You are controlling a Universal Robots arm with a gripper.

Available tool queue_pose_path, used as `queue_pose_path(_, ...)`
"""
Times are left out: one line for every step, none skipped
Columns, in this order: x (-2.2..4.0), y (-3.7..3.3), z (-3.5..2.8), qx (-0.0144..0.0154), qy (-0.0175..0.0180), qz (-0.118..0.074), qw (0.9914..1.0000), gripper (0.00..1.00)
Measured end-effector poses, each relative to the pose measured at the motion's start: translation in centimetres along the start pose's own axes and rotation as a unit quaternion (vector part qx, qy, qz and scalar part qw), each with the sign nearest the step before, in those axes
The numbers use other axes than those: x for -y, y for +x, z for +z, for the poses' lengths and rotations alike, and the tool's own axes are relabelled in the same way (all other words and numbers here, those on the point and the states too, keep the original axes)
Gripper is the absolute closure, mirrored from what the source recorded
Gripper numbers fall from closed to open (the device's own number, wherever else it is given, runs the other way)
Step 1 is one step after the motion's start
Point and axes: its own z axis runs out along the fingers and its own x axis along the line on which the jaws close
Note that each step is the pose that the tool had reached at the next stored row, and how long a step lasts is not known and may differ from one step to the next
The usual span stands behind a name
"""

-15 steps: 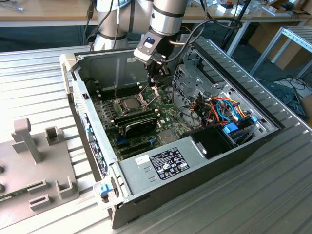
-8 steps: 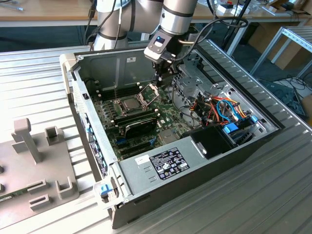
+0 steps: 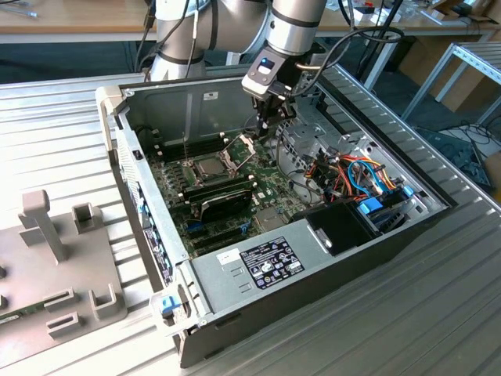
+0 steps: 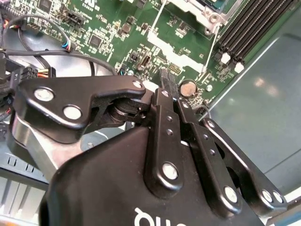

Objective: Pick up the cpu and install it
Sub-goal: 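Close the cpu cover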

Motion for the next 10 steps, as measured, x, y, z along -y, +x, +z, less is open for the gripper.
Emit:
queue_pose_path(0.00, 0.01, 0.12, 0.0000, 0.0000, 0.000, 1.00000, 0.89)
queue_pose_path(-0.01, 0.01, 0.27, 0.0000, -0.0002, 0.000, 1.00000, 0.89)
queue_pose_path(-0.01, 0.02, 0.37, 0.0000, -0.0006, 0.000, 1.00000, 0.89)
queue_pose_path(-0.02, 0.03, 0.54, 0.0000, -0.0013, 0.000, 1.00000, 0.89)
queue_pose_path(-0.02, 0.03, 0.63, 0.0000, -0.0014, 0.000, 1.00000, 0.89)
queue_pose_path(-0.02, 0.03, 0.73, 0.0000, -0.0015, 0.000, 1.00000, 0.89)
queue_pose_path(-0.02, 0.04, 0.86, 0.0000, -0.0017, 0.000, 1.00000, 0.89)
queue_pose_path(-0.03, 0.04, 1.04, 0.0000, -0.0018, 0.000, 1.00000, 0.89)
queue_pose_path(-0.03, 0.05, 1.22, 0.0000, -0.0019, 0.000, 1.00000, 0.89)
queue_pose_path(-0.04, 0.06, 1.59, 0.0000, -0.0019, 0.000, 1.00000, 0.89)
